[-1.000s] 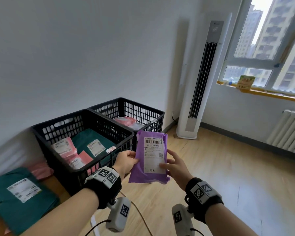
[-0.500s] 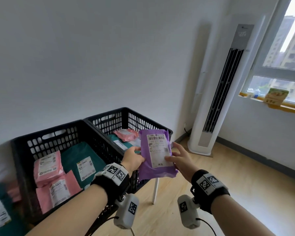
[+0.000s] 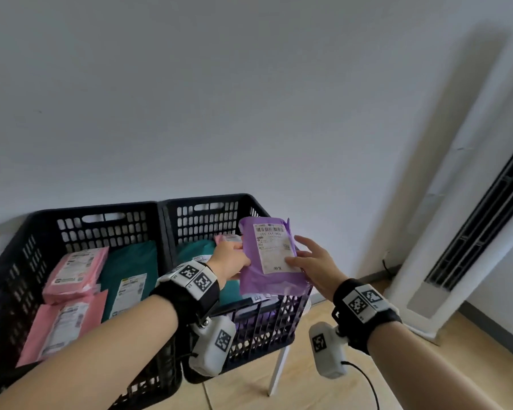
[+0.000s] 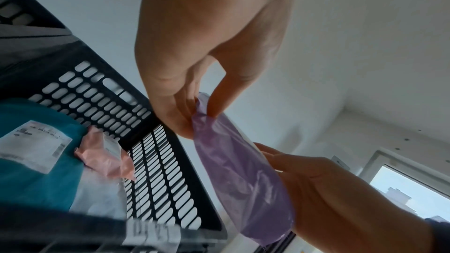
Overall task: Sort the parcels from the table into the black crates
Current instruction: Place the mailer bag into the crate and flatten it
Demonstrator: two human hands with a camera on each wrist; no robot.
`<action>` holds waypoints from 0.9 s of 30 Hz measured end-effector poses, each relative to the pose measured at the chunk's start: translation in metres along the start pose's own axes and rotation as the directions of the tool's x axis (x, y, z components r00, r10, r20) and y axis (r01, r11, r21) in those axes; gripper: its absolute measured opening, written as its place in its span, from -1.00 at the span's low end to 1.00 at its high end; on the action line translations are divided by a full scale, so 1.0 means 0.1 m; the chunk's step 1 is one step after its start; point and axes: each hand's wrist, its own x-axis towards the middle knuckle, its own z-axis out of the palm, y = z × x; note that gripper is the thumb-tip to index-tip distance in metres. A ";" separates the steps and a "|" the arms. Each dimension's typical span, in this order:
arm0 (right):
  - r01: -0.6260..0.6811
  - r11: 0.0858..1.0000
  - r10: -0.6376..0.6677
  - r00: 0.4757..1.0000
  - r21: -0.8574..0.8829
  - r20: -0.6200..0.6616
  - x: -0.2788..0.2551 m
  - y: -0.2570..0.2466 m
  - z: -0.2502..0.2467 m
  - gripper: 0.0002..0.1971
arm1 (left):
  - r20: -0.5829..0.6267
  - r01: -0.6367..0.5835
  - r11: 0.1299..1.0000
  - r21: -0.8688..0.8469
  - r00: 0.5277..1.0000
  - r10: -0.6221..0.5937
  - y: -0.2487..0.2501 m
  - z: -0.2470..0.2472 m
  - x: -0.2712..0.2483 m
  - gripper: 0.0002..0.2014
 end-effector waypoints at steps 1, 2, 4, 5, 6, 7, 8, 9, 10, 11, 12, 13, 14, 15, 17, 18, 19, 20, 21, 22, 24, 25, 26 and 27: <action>-0.005 1.000 0.005 1.000 -0.013 0.029 0.11 -0.05 -0.07 -0.47 | -0.007 0.005 1.000 0.002 1.000 -0.005 0.06 0.04 0.07 -0.61; -0.008 1.000 0.009 0.998 -0.024 0.060 0.23 -0.10 -0.12 -0.46 | -0.008 0.007 1.000 0.004 1.000 -0.007 0.14 0.07 0.14 -0.69; -0.011 0.999 0.017 0.992 -0.049 0.121 0.49 -0.20 -0.21 -0.45 | -0.017 0.014 1.000 0.013 1.000 -0.014 0.27 0.09 0.28 -0.73; -0.010 0.998 0.019 0.989 -0.061 0.146 0.62 -0.25 -0.23 -0.45 | -0.029 0.017 1.000 0.024 0.999 -0.016 0.33 0.08 0.35 -0.73; -0.011 0.998 0.022 0.986 -0.070 0.167 0.74 -0.30 -0.23 -0.45 | -0.044 0.021 0.999 0.033 0.999 -0.020 0.38 0.06 0.43 -0.72; -0.011 0.997 0.025 0.982 -0.077 0.186 0.86 -0.34 -0.23 -0.45 | -0.055 0.025 0.999 0.040 0.998 -0.023 0.43 0.04 0.51 -0.72; -0.012 0.996 0.029 0.979 -0.084 0.204 0.98 -0.38 -0.21 -0.44 | -0.069 0.030 0.998 0.047 0.997 -0.027 0.47 0.02 0.60 -0.72; -0.015 0.996 0.034 0.975 -0.091 0.218 1.11 -0.41 -0.19 -0.44 | -0.082 0.040 0.998 0.055 0.996 -0.035 0.51 -0.01 0.68 -0.73; -0.018 0.995 0.040 0.972 -0.097 0.230 1.23 -0.43 -0.16 -0.44 | -0.095 0.049 0.997 0.063 0.995 -0.043 0.54 -0.04 0.77 -0.74; -0.020 0.995 0.043 0.970 -0.100 0.241 1.35 -0.45 -0.12 -0.44 | -0.109 0.054 0.996 0.071 0.993 -0.046 0.57 -0.08 0.86 -0.78; -0.021 0.995 0.045 0.967 -0.098 0.249 1.47 -0.46 -0.07 -0.44 | -0.127 0.059 0.995 0.077 0.991 -0.049 0.59 -0.11 0.95 -0.81; -0.022 0.995 0.046 0.966 -0.096 0.254 1.58 -0.46 -0.02 -0.44 | -0.141 0.062 0.995 0.082 0.989 -0.050 0.59 -0.14 1.04 -0.81; -0.024 0.995 0.048 0.965 -0.096 0.257 1.68 -0.46 0.04 -0.45 | -0.150 0.068 0.994 0.082 0.987 -0.055 0.59 -0.18 1.14 -0.79; -0.027 0.994 0.054 0.965 -0.106 0.256 1.79 -0.44 0.09 -0.45 | -0.151 0.072 0.994 0.081 0.987 -0.059 0.59 -0.20 1.22 -0.76; -0.034 0.990 0.067 0.967 -0.136 0.247 1.98 -0.39 0.19 -0.44 | -0.142 0.077 0.995 0.071 0.988 -0.066 0.56 -0.27 1.41 -0.62; -0.040 0.988 0.077 0.967 -0.152 0.243 2.08 -0.37 0.24 -0.44 | -0.140 0.076 0.994 0.074 0.988 -0.065 0.55 -0.30 1.51 -0.54; -0.047 0.984 0.087 0.967 -0.170 0.239 2.19 -0.35 0.29 -0.44 | -0.138 0.073 0.994 0.085 0.989 -0.061 0.52 -0.35 1.61 -0.44; -0.055 0.981 0.099 0.967 -0.188 0.233 2.28 -0.32 0.35 -0.44 | -0.136 0.077 0.992 0.098 0.989 -0.063 0.49 -0.38 1.73 -0.36; -0.060 0.977 0.107 0.969 -0.206 0.224 2.37 -0.29 0.40 -0.44 | -0.131 0.082 0.990 0.116 0.989 -0.066 0.46 -0.41 1.84 -0.30; -0.059 0.971 0.108 0.972 -0.231 0.209 2.46 -0.26 0.45 -0.45 | -0.131 0.089 0.987 0.135 0.989 -0.071 0.42 -0.43 1.96 -0.27; -0.054 0.953 0.114 0.975 -0.297 0.188 2.65 -0.21 0.56 -0.44 | -0.162 0.099 0.978 0.182 0.984 -0.070 0.27 -0.48 2.24 -0.29; -0.060 0.942 0.127 0.975 -0.330 0.185 2.74 -0.18 0.61 -0.44 | -0.181 0.101 0.972 0.212 0.981 -0.062 0.20 -0.50 2.37 -0.31; -0.070 0.930 0.145 0.972 -0.361 0.185 2.81 -0.15 0.66 -0.45 | -0.199 0.106 0.964 0.245 0.978 -0.057 0.12 -0.52 2.49 -0.33; -0.080 0.918 0.164 0.969 -0.390 0.187 2.88 -0.12 0.70 -0.47 | -0.209 0.120 0.953 0.278 0.976 -0.062 0.06 -0.52 2.58 -0.34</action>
